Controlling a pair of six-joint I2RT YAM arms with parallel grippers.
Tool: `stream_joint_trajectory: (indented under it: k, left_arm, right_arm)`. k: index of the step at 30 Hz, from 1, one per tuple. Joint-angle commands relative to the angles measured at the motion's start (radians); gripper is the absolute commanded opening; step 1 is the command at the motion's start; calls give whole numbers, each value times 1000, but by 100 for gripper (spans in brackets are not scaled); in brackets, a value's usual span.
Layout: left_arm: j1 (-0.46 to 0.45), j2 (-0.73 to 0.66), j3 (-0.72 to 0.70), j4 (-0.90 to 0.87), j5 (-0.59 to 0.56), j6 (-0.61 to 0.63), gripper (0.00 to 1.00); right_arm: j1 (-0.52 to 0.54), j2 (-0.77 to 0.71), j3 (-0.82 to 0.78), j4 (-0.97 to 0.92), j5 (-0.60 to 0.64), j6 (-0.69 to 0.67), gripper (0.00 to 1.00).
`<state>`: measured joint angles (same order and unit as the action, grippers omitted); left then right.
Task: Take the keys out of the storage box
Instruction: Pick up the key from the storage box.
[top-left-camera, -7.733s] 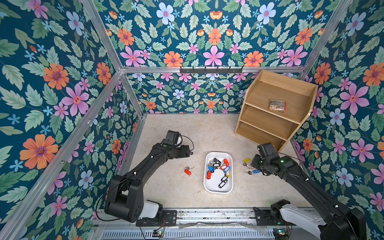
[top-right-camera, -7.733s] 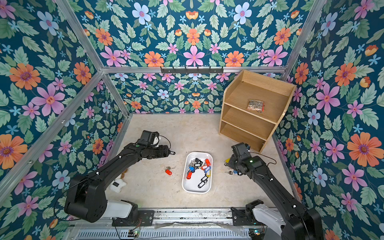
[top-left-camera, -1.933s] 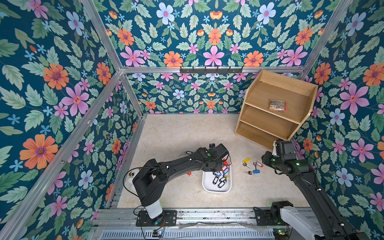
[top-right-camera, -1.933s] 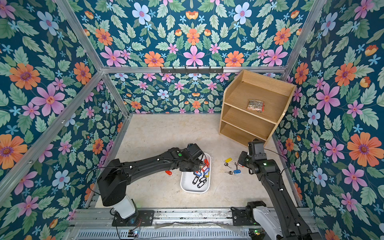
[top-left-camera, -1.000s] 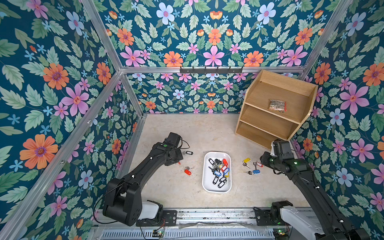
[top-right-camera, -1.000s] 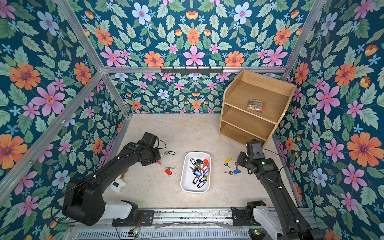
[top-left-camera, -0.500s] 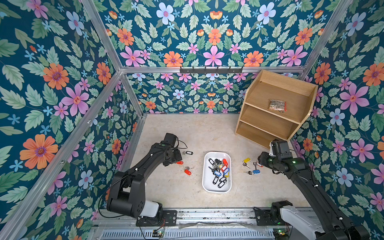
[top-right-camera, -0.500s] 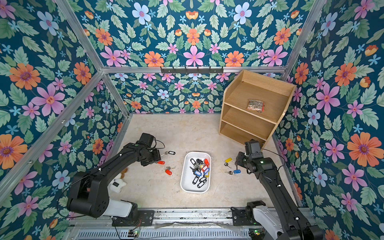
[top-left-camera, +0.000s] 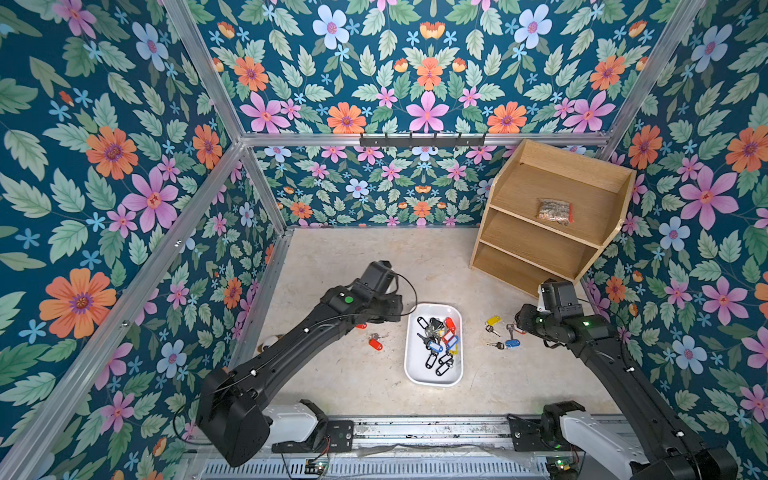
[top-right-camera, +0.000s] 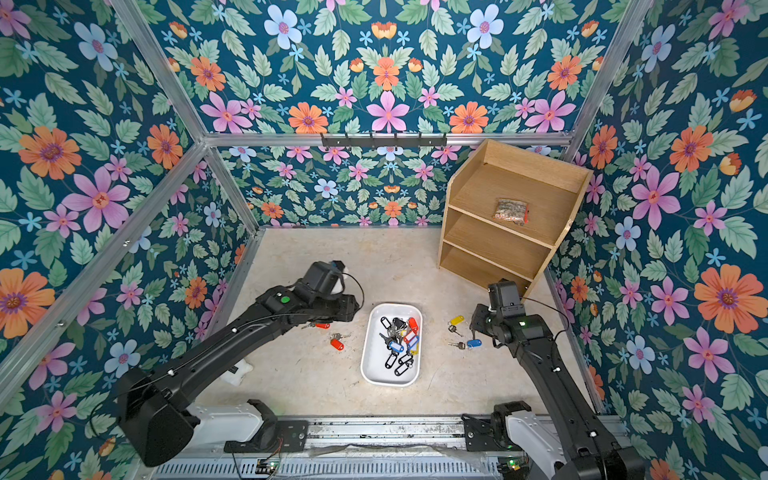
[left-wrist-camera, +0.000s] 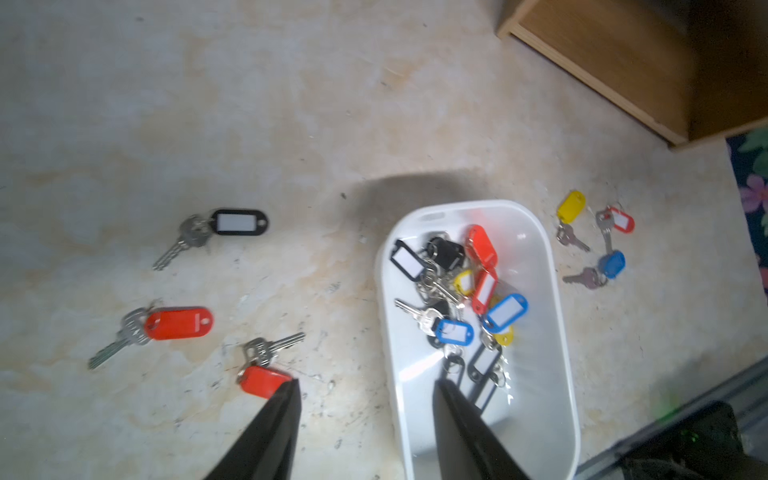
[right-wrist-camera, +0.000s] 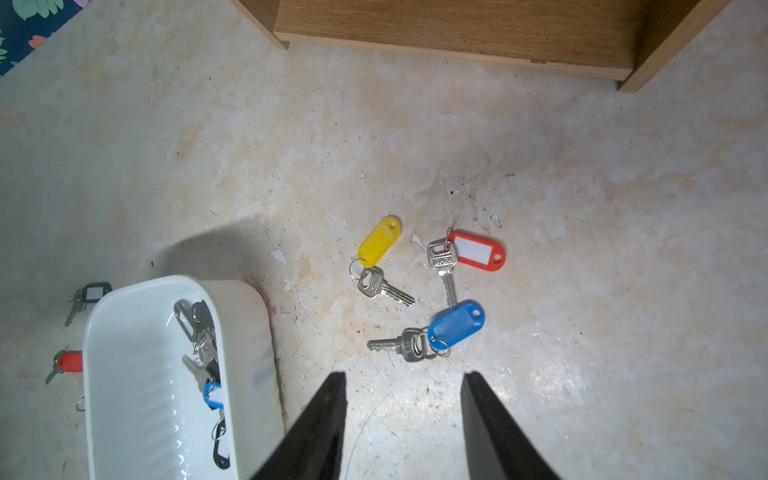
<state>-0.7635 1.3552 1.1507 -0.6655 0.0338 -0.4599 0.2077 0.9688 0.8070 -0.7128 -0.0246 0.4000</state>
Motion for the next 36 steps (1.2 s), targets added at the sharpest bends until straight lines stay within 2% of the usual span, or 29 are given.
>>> stream_joint_trajectory:
  k: [1,6,10,14,22,36]
  left_arm:
    - [-96,86,53,-21,-47,14,55]
    - [-246,251,148,-13,-97,27,52]
    - [-298,365,216,-53,-121,31,46]
    - [-303,423,231,-72,-123,6,41]
    - [-300,506,236,-49,-54,1,36]
    - [-262,556,220,-32,-51,-14,37]
  right_arm:
    - [1,-8,1,7,15,4,49]
    - [4,-15,1,8,14,2,49]
    - [4,-18,1,7,11,1,49]
    - [4,-24,0,9,9,0,48]
    - [5,-25,-1,11,6,-2,48]
    - [7,-27,-2,12,3,-4,47]
